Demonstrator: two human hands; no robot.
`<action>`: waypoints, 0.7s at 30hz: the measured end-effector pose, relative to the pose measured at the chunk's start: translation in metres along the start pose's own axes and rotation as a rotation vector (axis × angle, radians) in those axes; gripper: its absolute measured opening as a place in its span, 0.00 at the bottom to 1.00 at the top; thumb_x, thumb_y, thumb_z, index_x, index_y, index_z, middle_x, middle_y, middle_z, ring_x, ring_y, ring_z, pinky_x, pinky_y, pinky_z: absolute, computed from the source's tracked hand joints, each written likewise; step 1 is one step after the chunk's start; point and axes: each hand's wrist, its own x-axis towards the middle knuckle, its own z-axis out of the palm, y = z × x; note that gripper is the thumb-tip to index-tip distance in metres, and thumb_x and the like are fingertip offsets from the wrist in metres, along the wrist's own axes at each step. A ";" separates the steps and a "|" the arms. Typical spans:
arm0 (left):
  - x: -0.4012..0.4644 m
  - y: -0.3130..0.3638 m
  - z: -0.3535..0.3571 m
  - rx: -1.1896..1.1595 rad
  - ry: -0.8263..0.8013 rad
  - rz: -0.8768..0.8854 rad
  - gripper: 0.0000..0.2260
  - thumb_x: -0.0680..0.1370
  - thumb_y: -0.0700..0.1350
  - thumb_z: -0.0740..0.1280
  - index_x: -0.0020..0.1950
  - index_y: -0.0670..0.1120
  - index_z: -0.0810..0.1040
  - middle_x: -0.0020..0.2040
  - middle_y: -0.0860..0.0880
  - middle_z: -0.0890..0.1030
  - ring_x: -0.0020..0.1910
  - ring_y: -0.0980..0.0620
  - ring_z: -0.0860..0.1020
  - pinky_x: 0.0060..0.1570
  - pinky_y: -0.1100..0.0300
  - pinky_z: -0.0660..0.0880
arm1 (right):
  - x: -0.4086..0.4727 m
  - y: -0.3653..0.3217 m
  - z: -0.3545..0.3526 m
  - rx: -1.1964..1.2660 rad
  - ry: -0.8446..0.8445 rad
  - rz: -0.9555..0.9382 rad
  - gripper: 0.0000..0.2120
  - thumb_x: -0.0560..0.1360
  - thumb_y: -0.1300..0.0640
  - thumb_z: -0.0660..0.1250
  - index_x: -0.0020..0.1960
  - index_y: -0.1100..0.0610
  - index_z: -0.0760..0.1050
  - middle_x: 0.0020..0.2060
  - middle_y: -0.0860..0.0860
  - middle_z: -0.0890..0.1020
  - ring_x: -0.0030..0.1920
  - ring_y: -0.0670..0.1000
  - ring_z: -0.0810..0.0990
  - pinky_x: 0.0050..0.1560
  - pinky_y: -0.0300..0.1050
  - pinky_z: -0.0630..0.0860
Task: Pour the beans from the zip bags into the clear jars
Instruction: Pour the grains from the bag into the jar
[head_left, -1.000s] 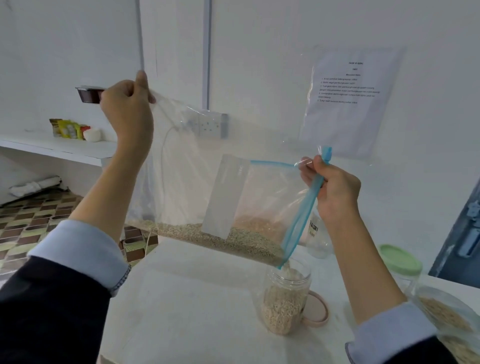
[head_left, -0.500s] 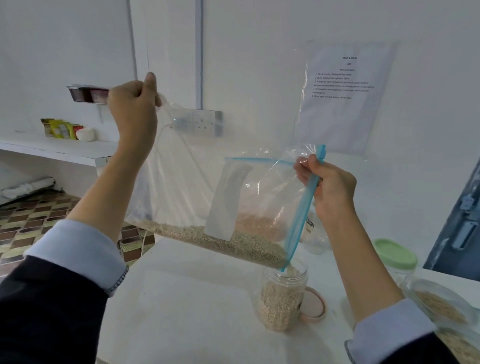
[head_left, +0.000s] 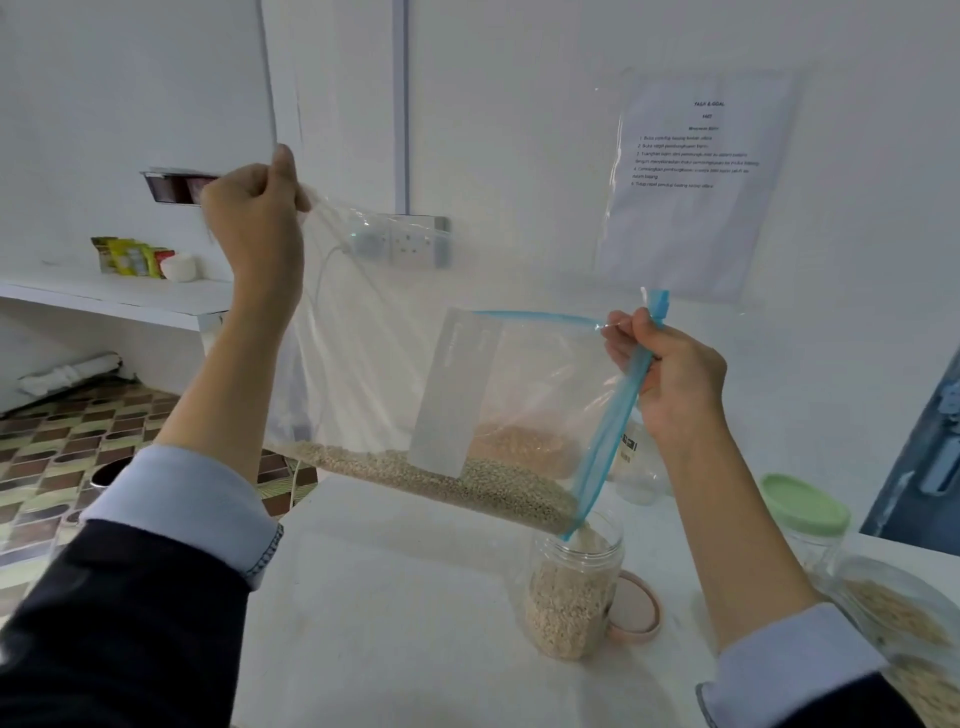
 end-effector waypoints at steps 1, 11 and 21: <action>0.000 -0.001 -0.001 -0.001 0.003 0.006 0.21 0.77 0.49 0.64 0.23 0.51 0.69 0.19 0.57 0.70 0.28 0.53 0.69 0.35 0.61 0.66 | 0.000 0.000 0.000 0.003 -0.001 -0.004 0.05 0.75 0.67 0.67 0.40 0.66 0.78 0.33 0.56 0.84 0.33 0.51 0.83 0.49 0.44 0.82; -0.003 0.000 0.002 0.030 -0.033 0.019 0.21 0.78 0.47 0.63 0.25 0.48 0.69 0.19 0.57 0.70 0.23 0.58 0.66 0.33 0.66 0.67 | 0.001 0.003 0.002 -0.006 -0.012 -0.009 0.04 0.75 0.67 0.67 0.41 0.66 0.77 0.32 0.55 0.84 0.34 0.51 0.84 0.49 0.45 0.81; -0.004 0.001 0.004 0.039 -0.051 0.039 0.22 0.78 0.49 0.63 0.23 0.52 0.69 0.19 0.56 0.70 0.23 0.59 0.65 0.34 0.64 0.66 | 0.002 0.005 0.004 0.004 0.005 0.001 0.04 0.74 0.67 0.68 0.41 0.66 0.78 0.32 0.55 0.84 0.34 0.51 0.84 0.49 0.45 0.82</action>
